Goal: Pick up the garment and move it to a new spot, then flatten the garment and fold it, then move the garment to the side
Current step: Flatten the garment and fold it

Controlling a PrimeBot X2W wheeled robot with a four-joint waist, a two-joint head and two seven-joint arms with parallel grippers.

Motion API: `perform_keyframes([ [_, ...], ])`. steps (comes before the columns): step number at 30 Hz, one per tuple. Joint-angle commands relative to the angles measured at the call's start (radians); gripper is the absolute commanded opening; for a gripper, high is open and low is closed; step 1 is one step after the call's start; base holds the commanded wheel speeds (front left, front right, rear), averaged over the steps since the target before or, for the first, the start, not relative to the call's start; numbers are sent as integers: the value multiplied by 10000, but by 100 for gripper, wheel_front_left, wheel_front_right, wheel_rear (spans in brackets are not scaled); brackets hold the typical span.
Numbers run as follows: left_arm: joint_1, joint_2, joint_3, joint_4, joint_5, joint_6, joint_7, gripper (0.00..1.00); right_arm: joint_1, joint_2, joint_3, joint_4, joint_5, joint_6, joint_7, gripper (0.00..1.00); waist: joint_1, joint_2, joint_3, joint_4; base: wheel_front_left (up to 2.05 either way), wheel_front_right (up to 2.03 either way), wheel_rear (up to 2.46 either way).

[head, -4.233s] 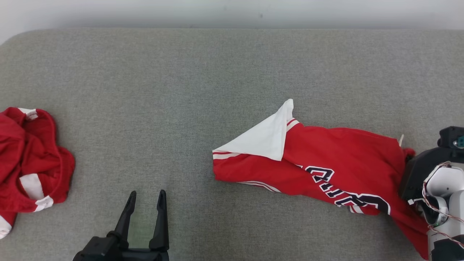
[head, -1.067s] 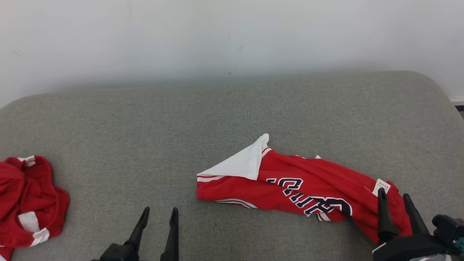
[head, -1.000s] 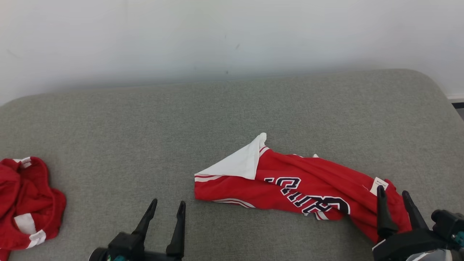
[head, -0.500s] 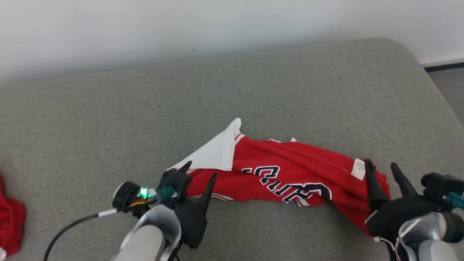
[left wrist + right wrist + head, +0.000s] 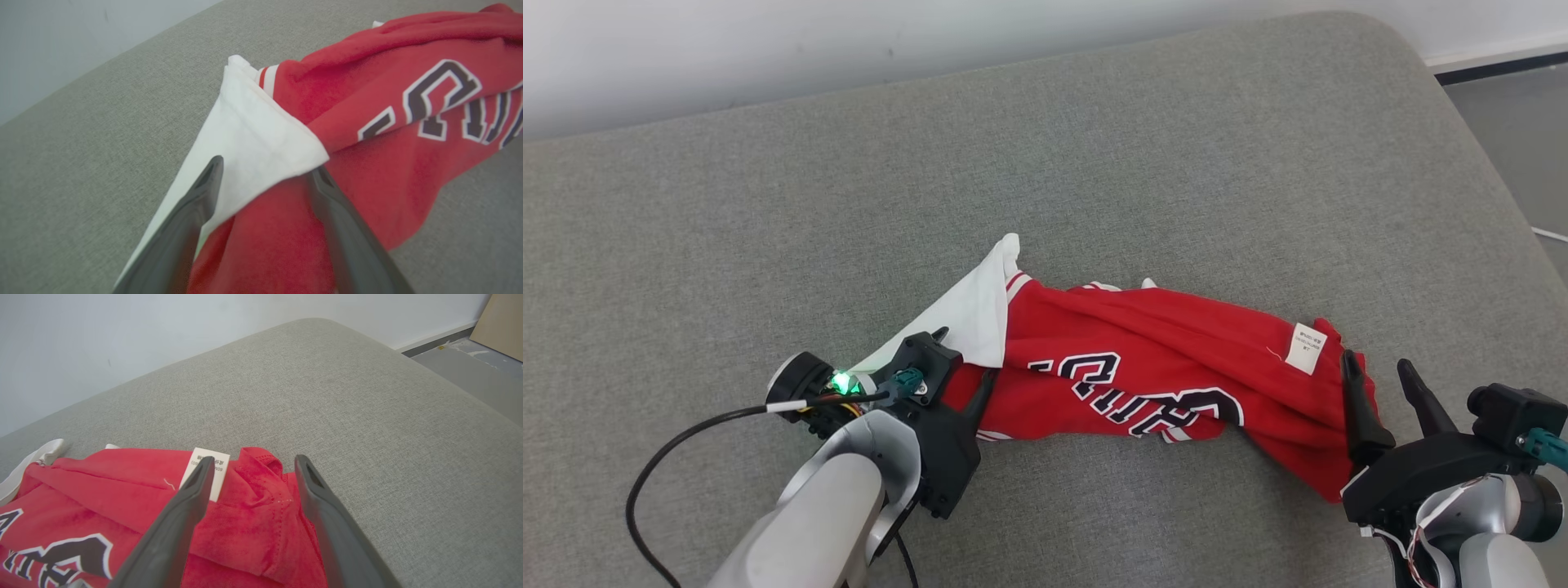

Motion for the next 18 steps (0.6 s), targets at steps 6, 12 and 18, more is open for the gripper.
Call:
perform_keyframes([
  [6, -203, -106, 186, 148, -308, 47, -427, 100, -133, 28, 148, 155, 70, 11, -109, 100, -2, -1, -54, 38, 0, 0, 0],
  [12, -128, -88, 205, 221, -505, 55, -423, 100, -109, 27, 201, 167, 12, 11, -48, 100, -2, -1, -104, 129, 0, 0, 0],
  [18, -186, -306, 84, 357, -649, 41, -533, 39, -194, 27, 291, 140, 41, 11, -6, 100, -2, -1, -64, 184, 0, 0, 0],
])
